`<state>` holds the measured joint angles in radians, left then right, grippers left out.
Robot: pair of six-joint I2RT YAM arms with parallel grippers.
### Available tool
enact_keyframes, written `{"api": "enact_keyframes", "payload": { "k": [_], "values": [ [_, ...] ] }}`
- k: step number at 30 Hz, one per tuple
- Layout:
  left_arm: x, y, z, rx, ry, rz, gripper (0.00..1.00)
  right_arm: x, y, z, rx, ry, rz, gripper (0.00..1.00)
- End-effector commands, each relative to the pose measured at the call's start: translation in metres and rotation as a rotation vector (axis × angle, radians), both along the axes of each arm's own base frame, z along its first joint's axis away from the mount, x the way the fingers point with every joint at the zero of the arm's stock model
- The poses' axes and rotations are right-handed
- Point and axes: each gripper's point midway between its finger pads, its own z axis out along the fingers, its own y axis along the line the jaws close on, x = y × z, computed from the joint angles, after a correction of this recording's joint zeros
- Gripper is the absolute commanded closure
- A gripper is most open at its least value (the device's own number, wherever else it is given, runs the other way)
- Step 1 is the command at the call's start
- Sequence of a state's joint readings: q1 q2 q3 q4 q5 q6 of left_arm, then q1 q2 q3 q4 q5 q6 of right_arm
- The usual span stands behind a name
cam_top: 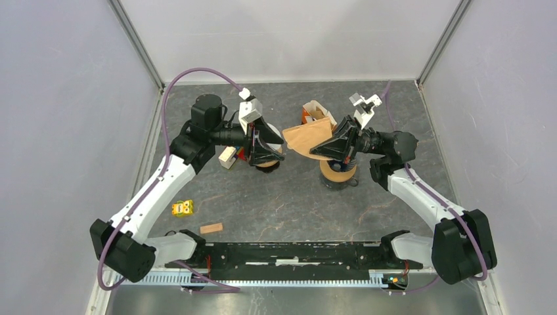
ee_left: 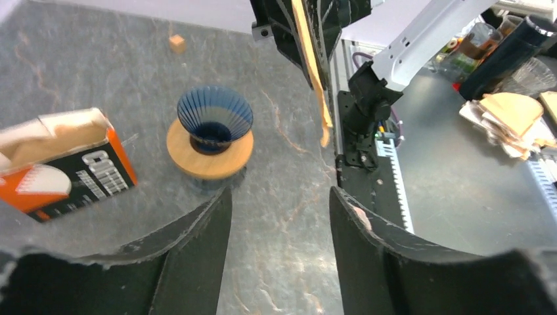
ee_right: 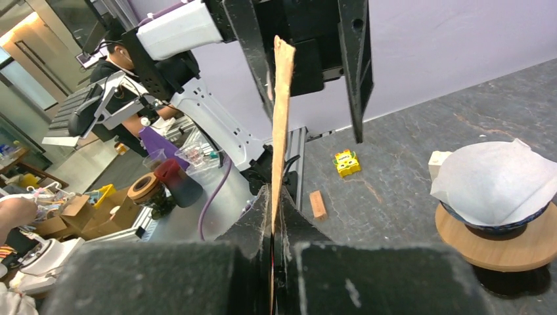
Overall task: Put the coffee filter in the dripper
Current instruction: Place the coffee filter in the coffee dripper.
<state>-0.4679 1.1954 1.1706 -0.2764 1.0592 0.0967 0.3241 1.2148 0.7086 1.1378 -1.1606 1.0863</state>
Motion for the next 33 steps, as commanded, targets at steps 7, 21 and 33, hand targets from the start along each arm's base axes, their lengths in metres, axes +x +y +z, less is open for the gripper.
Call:
{"api": "enact_keyframes", "payload": {
  "k": [7,21,33],
  "values": [
    [-0.015,-0.017,0.048,-0.251,-0.017,-0.193,0.44,-0.010,-0.005,0.013,0.042,-0.045,-0.005,1.00],
    [-0.012,-0.020,0.037,-0.214,0.045,-0.142,0.61,-0.001,-0.002,0.007,0.019,-0.032,-0.016,1.00],
    [-0.014,-0.022,0.036,-0.211,0.043,-0.161,0.75,0.003,-0.002,0.003,0.004,-0.024,-0.021,1.00]
  ]
}}
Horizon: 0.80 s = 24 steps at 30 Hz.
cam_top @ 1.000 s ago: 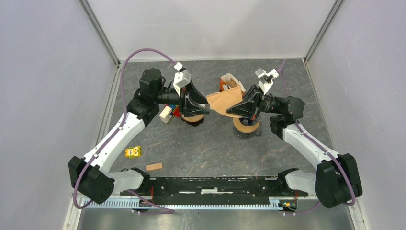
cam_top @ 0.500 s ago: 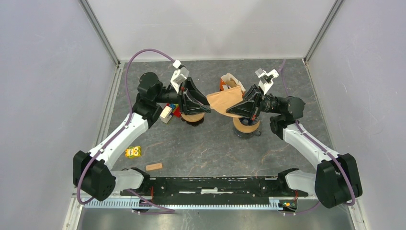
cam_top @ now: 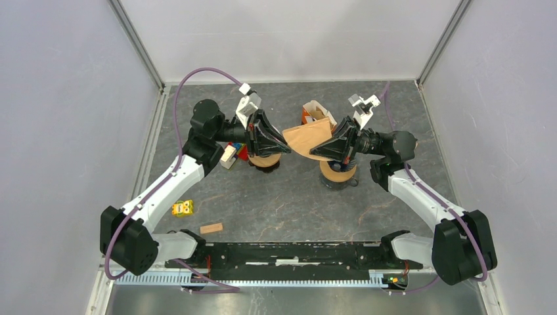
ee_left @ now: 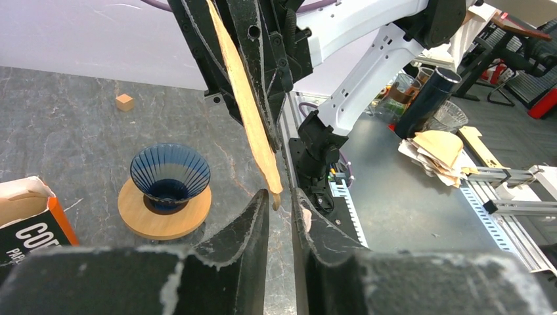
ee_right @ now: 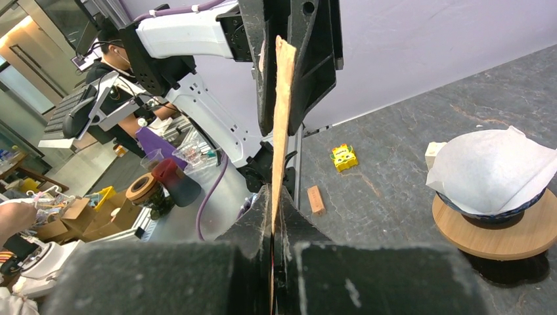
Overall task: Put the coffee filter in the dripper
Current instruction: Place the coffee filter in the coffee dripper.
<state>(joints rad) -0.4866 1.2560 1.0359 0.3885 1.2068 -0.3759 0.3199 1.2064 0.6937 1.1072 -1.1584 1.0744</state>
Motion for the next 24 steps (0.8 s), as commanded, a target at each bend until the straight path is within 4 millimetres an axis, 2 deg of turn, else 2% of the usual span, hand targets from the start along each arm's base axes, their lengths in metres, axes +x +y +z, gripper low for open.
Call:
{"api": "enact_keyframes", "payload": {
  "k": [1,13,19,23,24],
  "values": [
    [-0.005,0.000,0.009,-0.009,-0.019,-0.011,0.78,0.002,-0.001,0.008,0.013,-0.048,-0.012,1.00],
    [-0.014,0.004,0.006,-0.009,-0.037,-0.043,0.98,0.007,0.000,0.003,-0.003,-0.037,-0.023,1.00],
    [-0.022,0.005,0.006,-0.022,-0.024,-0.066,0.98,0.011,0.002,-0.001,-0.016,-0.023,-0.033,1.00],
    [-0.023,0.004,0.005,-0.019,0.000,-0.065,0.98,0.014,0.002,-0.004,-0.023,-0.009,-0.036,0.87],
    [-0.023,0.004,0.005,-0.019,0.007,-0.062,0.98,0.015,0.003,-0.004,-0.023,-0.010,-0.036,0.79]
  ]
}}
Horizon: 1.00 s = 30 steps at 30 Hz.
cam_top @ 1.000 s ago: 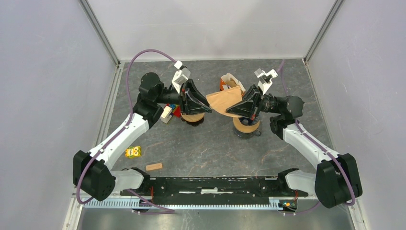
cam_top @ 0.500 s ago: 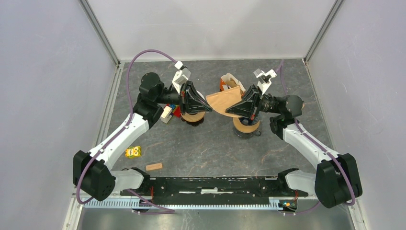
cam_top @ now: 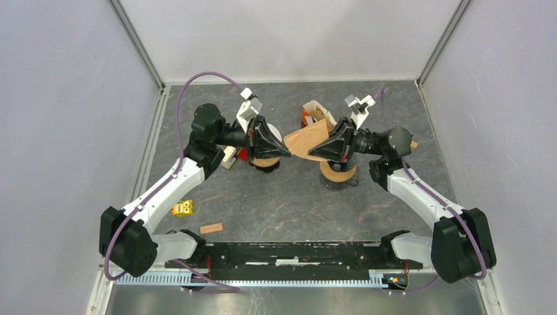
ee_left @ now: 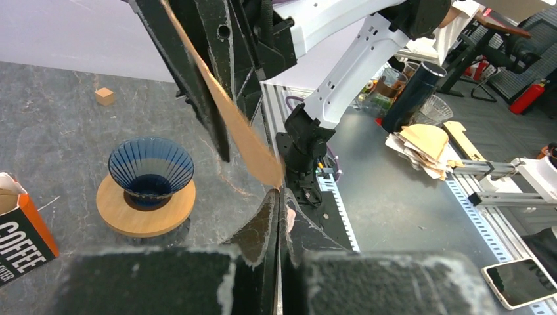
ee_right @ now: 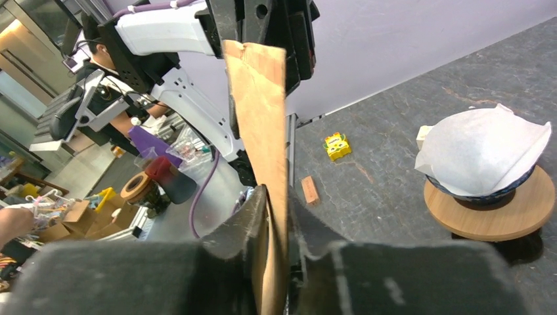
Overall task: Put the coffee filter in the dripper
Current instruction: Place the coffee filter in the coffee dripper.
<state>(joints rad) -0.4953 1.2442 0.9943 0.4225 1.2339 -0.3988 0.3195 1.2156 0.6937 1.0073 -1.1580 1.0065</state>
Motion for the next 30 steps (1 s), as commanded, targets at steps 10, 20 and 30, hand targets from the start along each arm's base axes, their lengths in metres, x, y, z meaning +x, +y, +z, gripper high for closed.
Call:
{"api": "enact_keyframes", "payload": {
  "k": [10,20,30],
  "values": [
    [0.006,-0.001,0.009,0.017,0.014,0.060,0.98,0.004,0.000,0.009,0.000,-0.060,-0.014,0.49],
    [0.007,0.003,0.008,0.076,0.064,0.119,0.98,0.050,-0.011,-0.015,-0.303,-0.246,-0.206,0.29],
    [0.004,0.003,0.002,0.075,0.110,0.123,0.98,0.057,-0.022,-0.021,-0.403,-0.343,-0.259,0.24]
  ]
}}
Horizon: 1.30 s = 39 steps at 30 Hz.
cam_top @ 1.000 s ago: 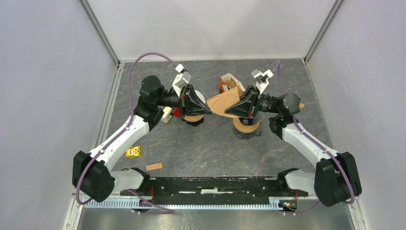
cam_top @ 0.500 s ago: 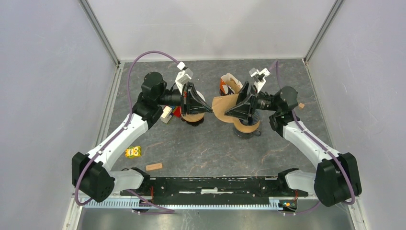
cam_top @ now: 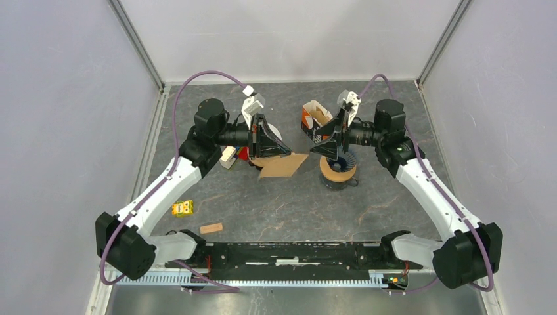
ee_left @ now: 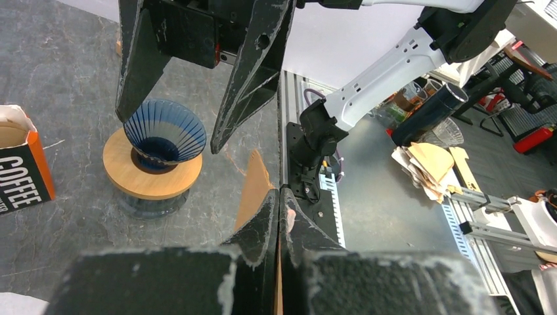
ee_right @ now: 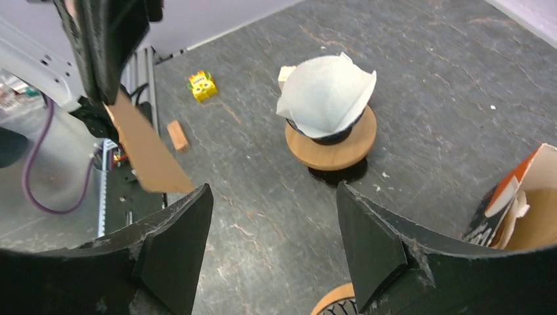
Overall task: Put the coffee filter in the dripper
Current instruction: Place the coffee filter in the coffee dripper.
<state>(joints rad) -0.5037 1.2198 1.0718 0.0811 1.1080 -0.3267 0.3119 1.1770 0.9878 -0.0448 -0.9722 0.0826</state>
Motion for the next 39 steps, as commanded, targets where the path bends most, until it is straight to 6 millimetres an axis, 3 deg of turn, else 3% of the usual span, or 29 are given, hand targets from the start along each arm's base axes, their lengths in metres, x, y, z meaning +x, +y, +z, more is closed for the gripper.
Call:
{"api": "enact_keyframes", "payload": {
  "k": [1,5,9,12,15,17,19,22,26,31,34,39],
  "values": [
    [-0.005,0.001,0.009,-0.023,-0.030,0.004,0.98,-0.001,-0.007,0.015,-0.050,-0.129,-0.002,0.25],
    [-0.004,0.001,0.007,-0.021,-0.021,0.013,0.98,-0.013,-0.003,0.023,-0.041,-0.173,0.065,0.25],
    [-0.002,0.000,0.002,-0.018,-0.021,0.013,0.98,-0.020,-0.003,0.015,-0.076,-0.202,0.126,0.23],
    [-0.006,0.003,-0.009,0.018,-0.056,-0.004,0.96,-0.025,-0.003,-0.006,-0.172,-0.224,0.153,0.22],
    [-0.004,0.014,-0.033,0.136,-0.106,0.029,0.75,-0.037,0.012,-0.044,-0.316,-0.256,0.176,0.21],
    [0.001,0.026,-0.047,0.224,-0.161,0.078,0.57,-0.040,0.020,-0.071,-0.377,-0.260,0.176,0.21],
    [0.010,0.044,-0.059,0.313,-0.167,0.162,0.47,-0.036,0.025,-0.094,-0.447,-0.262,0.173,0.20],
    [0.023,0.077,-0.072,0.436,-0.188,0.302,0.38,-0.032,0.037,-0.130,-0.565,-0.261,0.164,0.20],
    [0.021,0.126,-0.096,0.582,-0.164,0.437,0.33,-0.030,0.064,-0.170,-0.679,-0.277,0.171,0.18],
    [0.008,0.169,-0.115,0.698,-0.133,0.554,0.31,-0.034,0.096,-0.208,-0.725,-0.246,0.246,0.18],
    [0.007,0.185,-0.118,0.728,-0.135,0.619,0.30,-0.032,0.113,-0.224,-0.754,-0.259,0.277,0.18],
    [0.007,0.190,-0.109,0.719,-0.142,0.662,0.30,-0.030,0.139,-0.237,-0.771,-0.283,0.314,0.17]
  ]
}}
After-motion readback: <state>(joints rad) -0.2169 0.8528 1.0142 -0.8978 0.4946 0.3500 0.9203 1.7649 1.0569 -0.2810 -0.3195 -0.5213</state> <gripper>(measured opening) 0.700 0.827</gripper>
